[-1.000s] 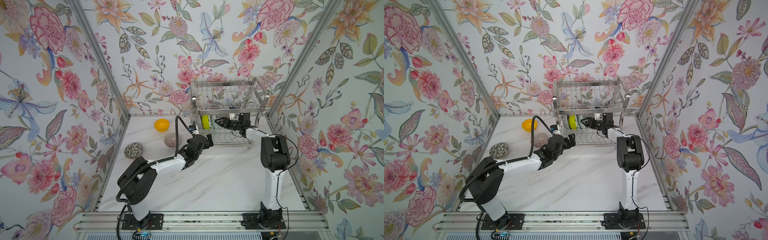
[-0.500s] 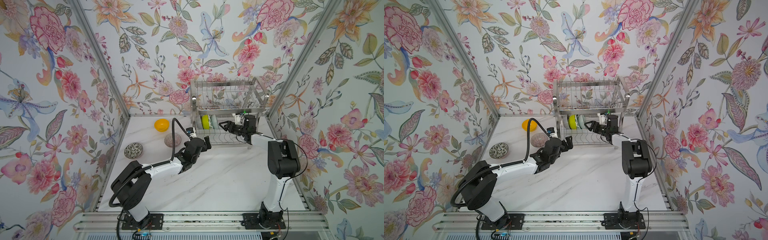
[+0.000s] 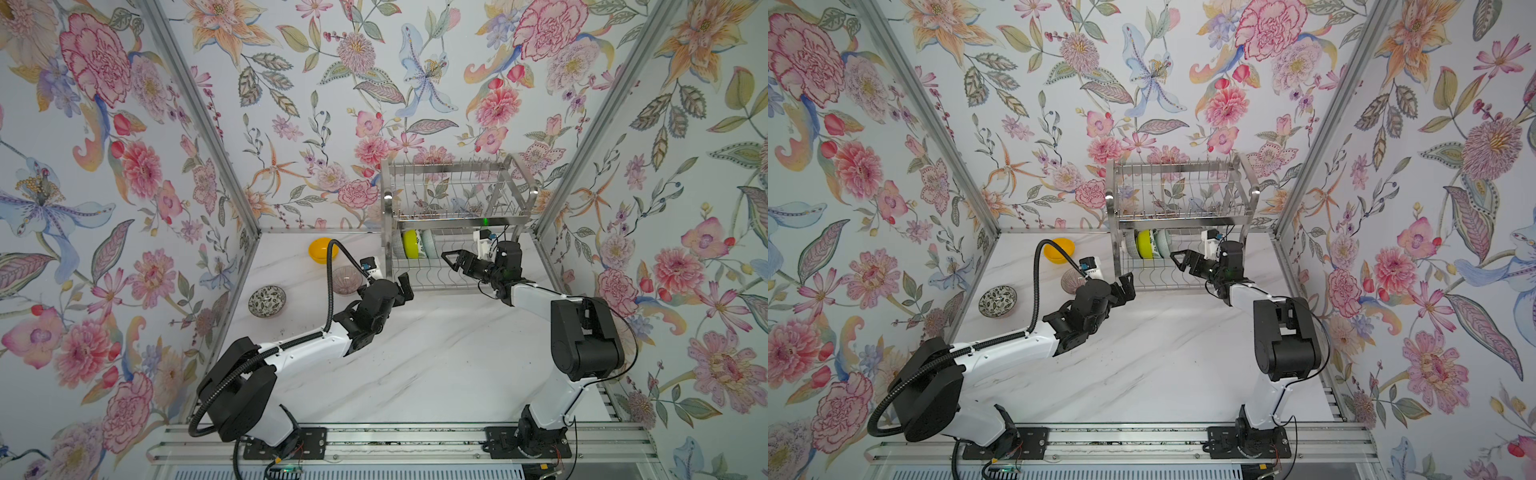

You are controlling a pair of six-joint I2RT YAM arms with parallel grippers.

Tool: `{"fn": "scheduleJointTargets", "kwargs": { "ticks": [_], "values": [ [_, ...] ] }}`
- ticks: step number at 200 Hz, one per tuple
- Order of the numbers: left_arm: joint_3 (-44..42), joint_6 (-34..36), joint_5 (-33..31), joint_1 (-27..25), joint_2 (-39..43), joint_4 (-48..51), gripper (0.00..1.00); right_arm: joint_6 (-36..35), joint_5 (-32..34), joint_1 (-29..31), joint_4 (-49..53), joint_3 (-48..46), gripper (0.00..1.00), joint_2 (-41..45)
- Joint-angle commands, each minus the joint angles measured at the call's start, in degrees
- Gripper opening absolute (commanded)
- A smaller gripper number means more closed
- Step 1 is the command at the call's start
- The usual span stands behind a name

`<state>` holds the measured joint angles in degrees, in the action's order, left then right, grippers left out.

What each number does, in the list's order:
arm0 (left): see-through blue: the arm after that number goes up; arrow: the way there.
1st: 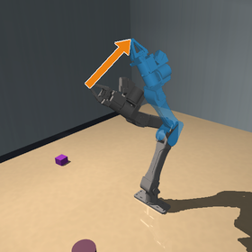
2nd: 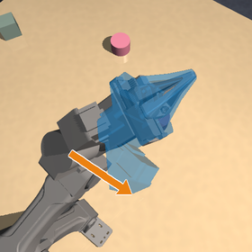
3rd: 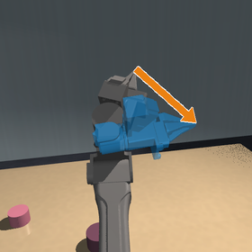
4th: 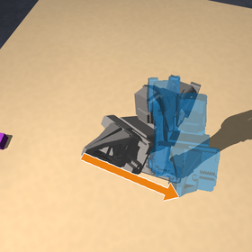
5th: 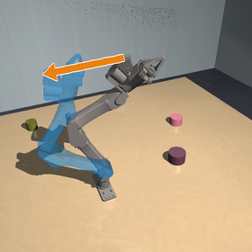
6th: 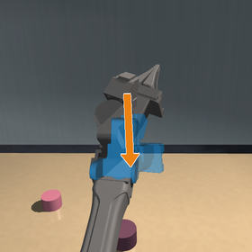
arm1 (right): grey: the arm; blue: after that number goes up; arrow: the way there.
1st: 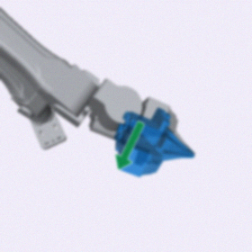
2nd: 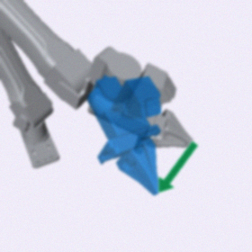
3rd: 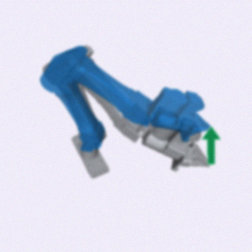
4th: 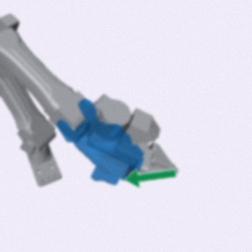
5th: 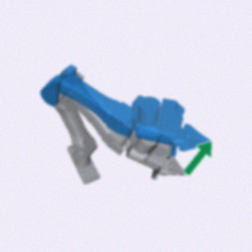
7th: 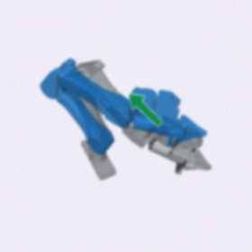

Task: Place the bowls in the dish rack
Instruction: 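Open the right gripper and withdraw it from the mint bowl, then move the left gripper down toward the purple-striped bowl on the table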

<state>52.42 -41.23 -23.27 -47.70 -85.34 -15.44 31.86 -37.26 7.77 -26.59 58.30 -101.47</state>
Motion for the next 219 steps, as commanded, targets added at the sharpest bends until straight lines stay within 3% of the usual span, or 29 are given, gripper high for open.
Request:
{"fn": "scheduleJointTargets", "kwargs": {
  "ticks": [1, 77, 124, 173, 219],
  "values": [
    [-1.77, 2.11, -2.48, -0.47, 2.88, 3.56, 0.99, 0.11, 2.19, 1.34, -3.03, -2.93, 0.98, 4.50],
    [-6.19, 3.17, -2.56, 1.27, 9.48, 11.17, 0.99, -2.80, 10.48, 7.18, 1.67, -10.07, 0.98, 15.22],
    [-7.27, 1.77, -1.34, 4.68, 10.77, 16.32, 0.99, -6.79, 18.18, 14.90, 6.25, -11.24, 0.99, 19.00],
    [-8.36, 1.02, 3.56, 14.79, 11.98, 18.52, 0.99, -11.39, 26.89, 24.16, 7.94, -11.45, 0.98, 20.53],
    [-7.42, -1.78, 14.35, 24.27, 6.16, 14.42, 0.97, -17.80, 36.30, 34.28, 8.66, -9.51, 0.98, 18.42]
  ]
}}
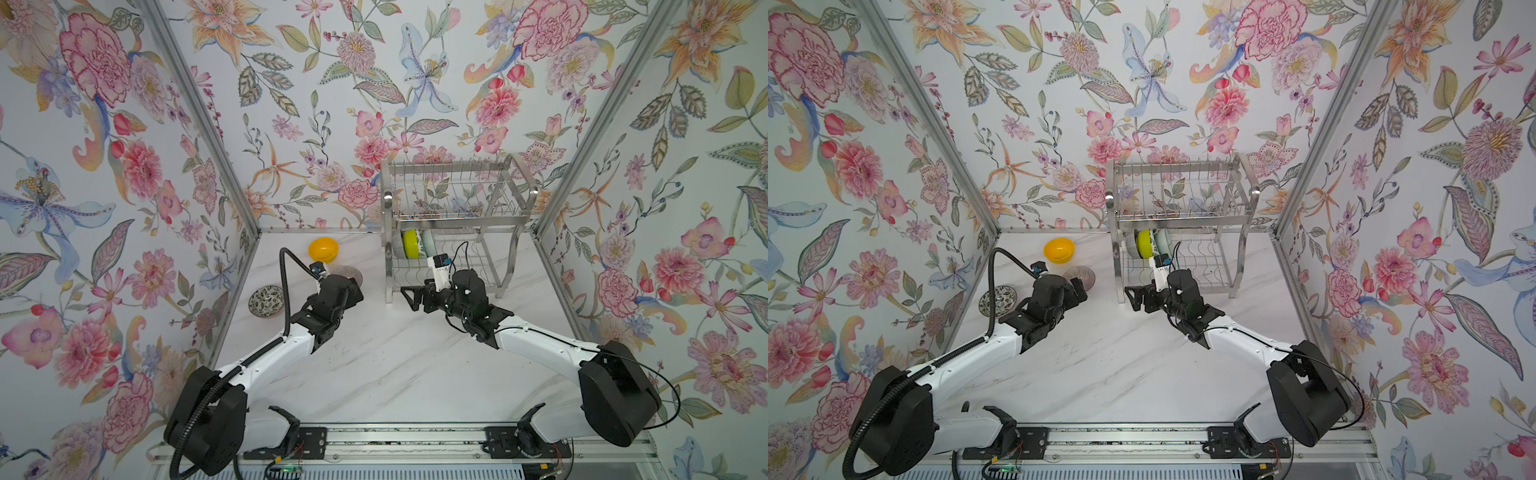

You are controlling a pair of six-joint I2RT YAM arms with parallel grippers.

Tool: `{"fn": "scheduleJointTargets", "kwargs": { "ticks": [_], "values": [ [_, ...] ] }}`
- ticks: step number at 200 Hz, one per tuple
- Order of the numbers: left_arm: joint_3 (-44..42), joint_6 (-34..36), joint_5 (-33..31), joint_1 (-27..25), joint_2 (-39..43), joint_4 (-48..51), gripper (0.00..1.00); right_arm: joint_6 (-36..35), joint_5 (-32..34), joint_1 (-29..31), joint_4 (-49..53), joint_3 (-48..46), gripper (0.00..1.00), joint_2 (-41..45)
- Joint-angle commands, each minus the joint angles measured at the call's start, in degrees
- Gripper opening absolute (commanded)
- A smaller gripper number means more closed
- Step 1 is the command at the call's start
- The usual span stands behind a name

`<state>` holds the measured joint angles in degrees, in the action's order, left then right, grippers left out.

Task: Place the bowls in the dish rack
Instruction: 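Move the left gripper down toward the purple-striped bowl on the table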

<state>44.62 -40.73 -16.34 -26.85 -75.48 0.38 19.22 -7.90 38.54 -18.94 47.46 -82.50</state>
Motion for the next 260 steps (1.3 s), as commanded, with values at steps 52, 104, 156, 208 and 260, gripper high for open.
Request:
{"fn": "scheduleJointTargets", "kwargs": {
  "ticks": [52, 104, 156, 208, 260],
  "values": [
    [3.08, -6.59, 14.38, 8.84, -11.88, -7.22, 0.85, -14.27, 18.49, 12.40, 4.07, 7.58, 0.99, -7.58],
    [4.50, -9.91, 15.42, 11.20, -19.34, -10.57, 0.74, -16.94, 21.35, 15.16, 5.22, 11.09, 0.99, -12.25],
    [4.40, -12.20, 17.38, 13.43, -23.94, -14.03, 0.54, -17.03, 22.76, 14.89, 5.52, 11.73, 0.99, -13.42],
    [4.73, -12.44, 18.49, 13.75, -26.91, -15.86, 0.32, -15.82, 24.67, 14.27, 6.60, 11.78, 0.99, -13.38],
    [1.96, -12.44, 18.61, 14.10, -24.81, -17.44, 0.04, -13.62, 24.69, 13.05, 7.31, 11.07, 0.99, -12.48]
  ]
}}
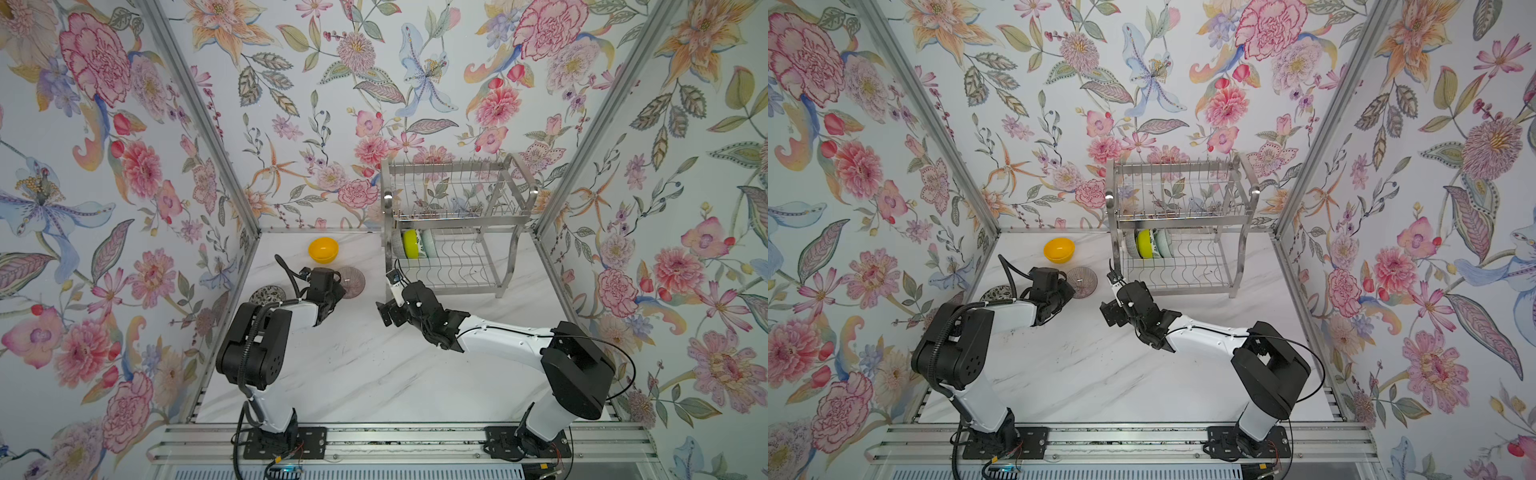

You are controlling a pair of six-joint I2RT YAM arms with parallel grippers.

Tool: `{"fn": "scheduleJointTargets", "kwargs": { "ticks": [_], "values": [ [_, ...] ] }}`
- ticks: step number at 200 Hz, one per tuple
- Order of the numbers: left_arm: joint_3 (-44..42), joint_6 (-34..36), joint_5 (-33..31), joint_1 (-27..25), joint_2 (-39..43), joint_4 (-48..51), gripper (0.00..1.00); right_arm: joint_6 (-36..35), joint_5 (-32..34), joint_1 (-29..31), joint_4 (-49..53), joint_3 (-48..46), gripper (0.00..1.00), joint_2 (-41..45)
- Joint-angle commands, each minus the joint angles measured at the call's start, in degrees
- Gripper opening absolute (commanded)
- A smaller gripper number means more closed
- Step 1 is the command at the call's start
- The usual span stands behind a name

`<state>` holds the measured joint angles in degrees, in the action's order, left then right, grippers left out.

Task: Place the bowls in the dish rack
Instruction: 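Move the left gripper down toward the purple-striped bowl on the table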

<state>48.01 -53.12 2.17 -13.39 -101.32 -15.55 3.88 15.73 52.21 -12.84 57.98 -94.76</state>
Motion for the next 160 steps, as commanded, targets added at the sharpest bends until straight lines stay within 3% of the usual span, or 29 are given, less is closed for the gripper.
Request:
{"fn": "scheduleJointTargets", "kwargs": {
  "ticks": [1, 44, 84, 123, 160],
  "values": [
    [-1.47, -0.05, 0.06, 0.64, 1.07, -1.55, 0.03, 1.73, 1.06, -0.70, 1.23, 0.56, 0.99, -0.19],
    [-5.06, 1.97, 0.98, 0.56, 8.19, 0.75, 0.00, 4.03, 2.07, -1.83, 4.18, 1.00, 0.98, 0.95],
    [-7.59, 7.89, -1.55, -2.41, 17.56, 9.13, 0.00, 7.11, 3.44, -3.40, 6.69, -1.21, 0.98, 4.88],
    [-8.68, 10.76, -5.46, -10.59, 23.22, 15.43, 0.00, 11.85, 4.03, -7.58, 10.48, -4.34, 0.99, 10.50],
    [-8.84, 9.33, -8.73, -20.53, 23.33, 16.28, 0.00, 15.52, 3.61, -12.84, 14.64, -7.41, 0.98, 16.48]
  ]
}}
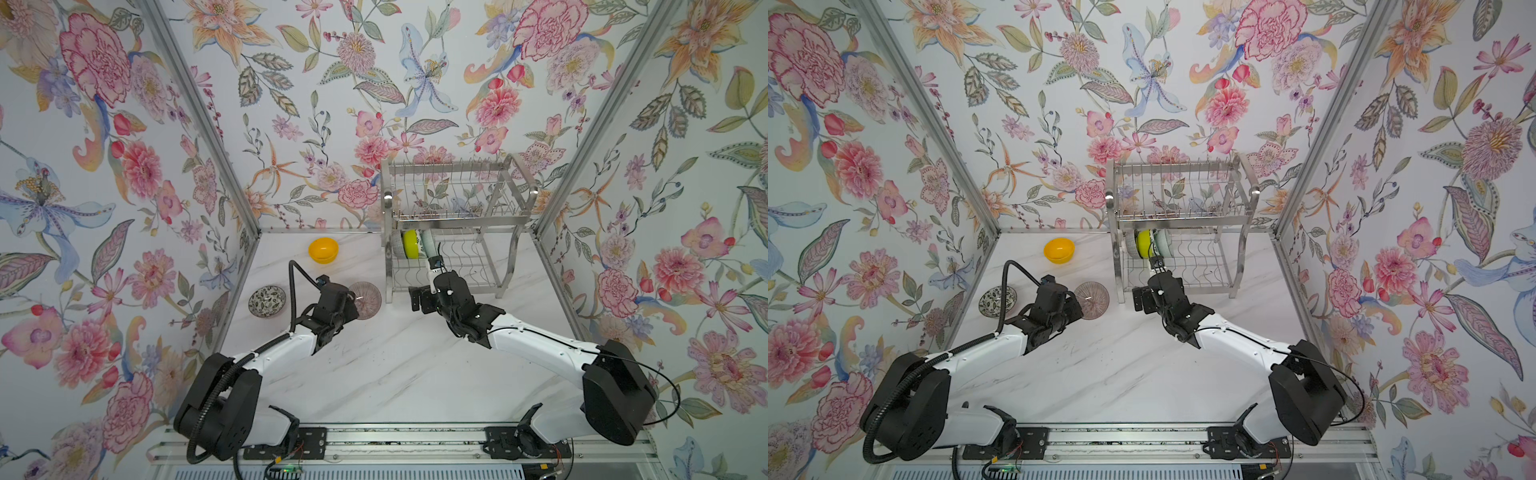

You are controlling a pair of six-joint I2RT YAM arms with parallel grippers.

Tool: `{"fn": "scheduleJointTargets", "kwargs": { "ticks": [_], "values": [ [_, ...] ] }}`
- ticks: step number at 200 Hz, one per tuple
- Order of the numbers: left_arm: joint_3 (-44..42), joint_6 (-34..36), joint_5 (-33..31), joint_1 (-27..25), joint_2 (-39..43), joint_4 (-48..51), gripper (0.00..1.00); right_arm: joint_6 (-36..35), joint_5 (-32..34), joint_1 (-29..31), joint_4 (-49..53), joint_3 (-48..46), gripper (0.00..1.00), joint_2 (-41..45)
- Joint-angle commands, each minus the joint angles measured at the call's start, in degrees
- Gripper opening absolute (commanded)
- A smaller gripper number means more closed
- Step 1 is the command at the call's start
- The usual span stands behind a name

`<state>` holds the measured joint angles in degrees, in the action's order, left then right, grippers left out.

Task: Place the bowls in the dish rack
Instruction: 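Move the left gripper down toward the purple-striped bowl on the table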

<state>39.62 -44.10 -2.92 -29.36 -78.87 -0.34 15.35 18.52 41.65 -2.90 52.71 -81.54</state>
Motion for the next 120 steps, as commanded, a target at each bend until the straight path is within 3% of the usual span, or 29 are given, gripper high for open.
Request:
{"fn": "scheduleJointTargets", "kwargs": {
  "ticks": [1, 50, 120],
  "values": [
    [-0.47, 0.27, -3.79, -4.82, 0.85, 1.10, 0.00, 4.19, 0.81, -2.45, 4.80, -2.20, 0.99, 3.37],
    [3.81, -2.46, -5.34, -15.20, -7.47, -0.70, 0.00, 8.35, -2.65, -8.02, 9.98, -5.41, 0.99, 8.76],
    [17.77, -0.39, -4.74, -20.17, -20.83, 0.25, 0.00, 14.22, -8.11, -13.58, 13.61, -8.90, 0.99, 12.72]
  ]
}}
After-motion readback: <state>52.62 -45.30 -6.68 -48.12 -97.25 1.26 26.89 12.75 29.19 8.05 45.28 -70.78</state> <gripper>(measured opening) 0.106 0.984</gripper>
